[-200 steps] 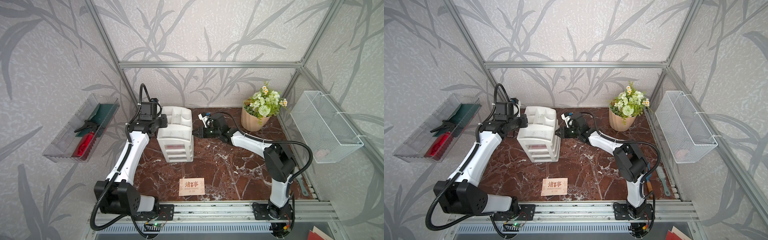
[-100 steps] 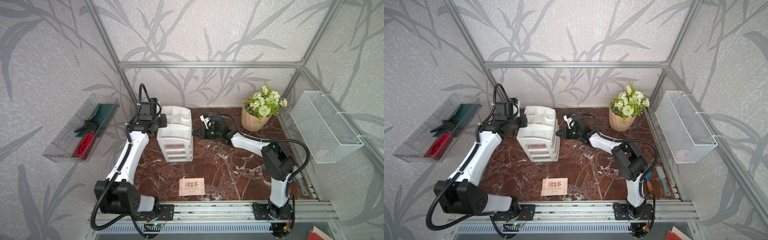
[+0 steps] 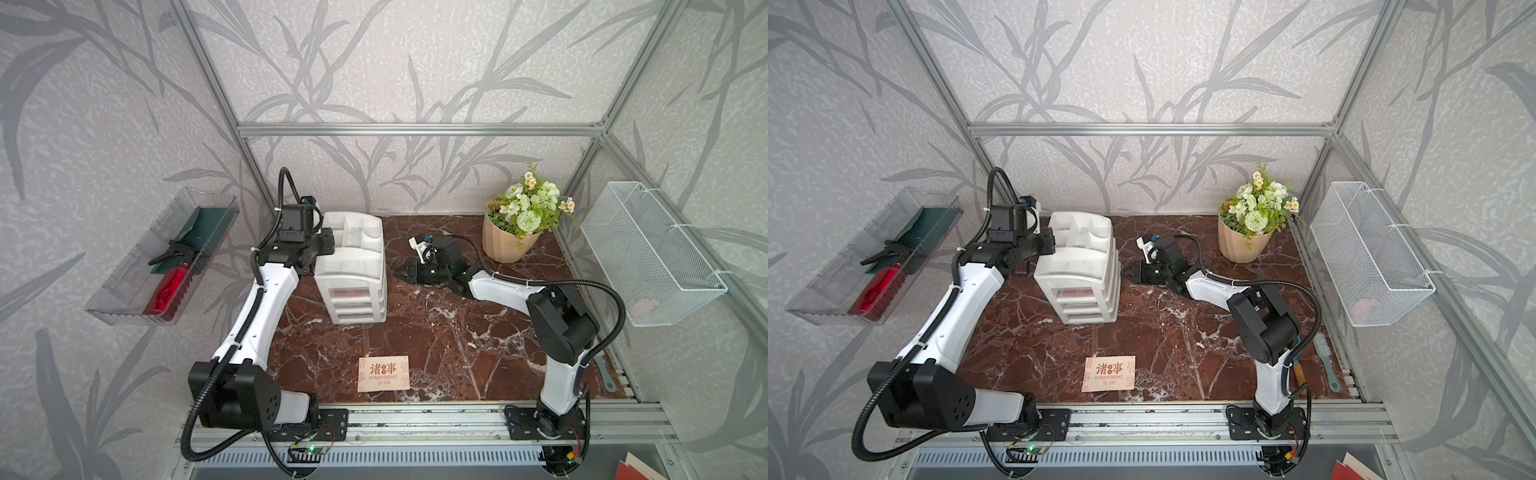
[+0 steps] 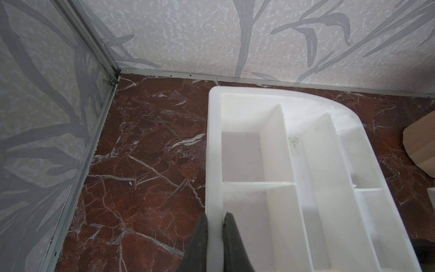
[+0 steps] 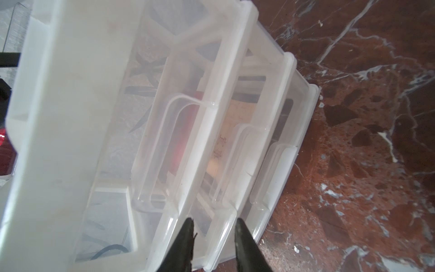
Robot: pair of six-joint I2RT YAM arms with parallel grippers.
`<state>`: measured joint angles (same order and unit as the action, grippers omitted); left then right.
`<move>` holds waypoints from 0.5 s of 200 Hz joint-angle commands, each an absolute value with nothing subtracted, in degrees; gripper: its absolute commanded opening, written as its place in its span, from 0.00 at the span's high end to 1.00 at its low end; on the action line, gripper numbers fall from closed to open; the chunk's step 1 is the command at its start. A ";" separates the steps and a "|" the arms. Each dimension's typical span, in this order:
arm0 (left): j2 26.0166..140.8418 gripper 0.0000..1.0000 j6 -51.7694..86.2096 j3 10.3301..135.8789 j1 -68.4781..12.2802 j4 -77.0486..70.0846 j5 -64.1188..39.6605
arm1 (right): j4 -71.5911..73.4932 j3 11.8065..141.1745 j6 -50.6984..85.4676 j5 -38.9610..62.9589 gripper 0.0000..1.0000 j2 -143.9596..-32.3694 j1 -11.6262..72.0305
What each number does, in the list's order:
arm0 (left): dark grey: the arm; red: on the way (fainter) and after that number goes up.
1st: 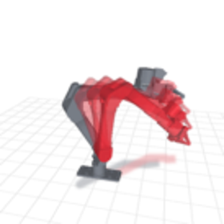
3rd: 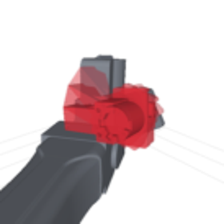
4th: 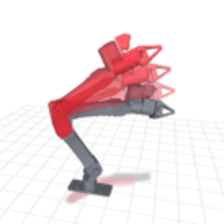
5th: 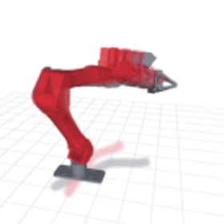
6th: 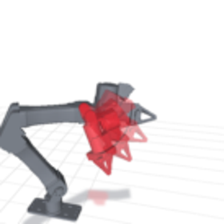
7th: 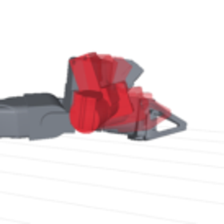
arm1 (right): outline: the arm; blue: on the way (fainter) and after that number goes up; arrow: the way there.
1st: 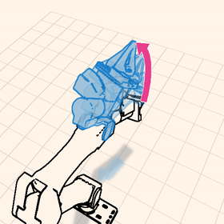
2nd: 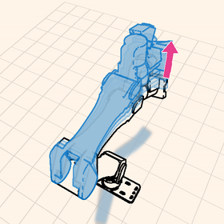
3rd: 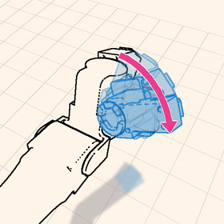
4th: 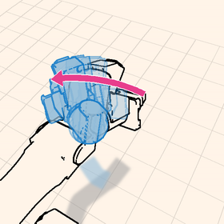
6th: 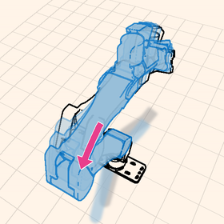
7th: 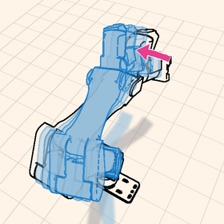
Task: Take the postcards out of the drawer
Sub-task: Close the drawer in the storage box.
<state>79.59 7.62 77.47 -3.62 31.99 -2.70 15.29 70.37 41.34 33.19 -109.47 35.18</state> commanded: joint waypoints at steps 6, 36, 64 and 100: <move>81.43 0.92 8.19 75.23 -4.48 34.95 -4.35 | 19.36 69.06 42.46 34.63 0.69 -108.76 34.75; 81.01 0.92 7.58 77.09 -4.52 36.90 -4.70 | 24.69 66.81 45.02 35.60 0.68 -110.14 34.21; 79.47 0.91 7.58 76.25 -4.55 35.94 -5.71 | 30.88 64.76 48.51 36.44 0.68 -112.58 33.85; 79.18 0.91 7.63 75.70 -4.50 35.36 -6.91 | 38.29 63.42 52.64 37.79 0.68 -115.96 33.89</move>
<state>79.37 7.62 77.45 -3.68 32.10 -3.18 30.74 64.29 49.08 36.18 -113.97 34.11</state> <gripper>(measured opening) 0.107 0.317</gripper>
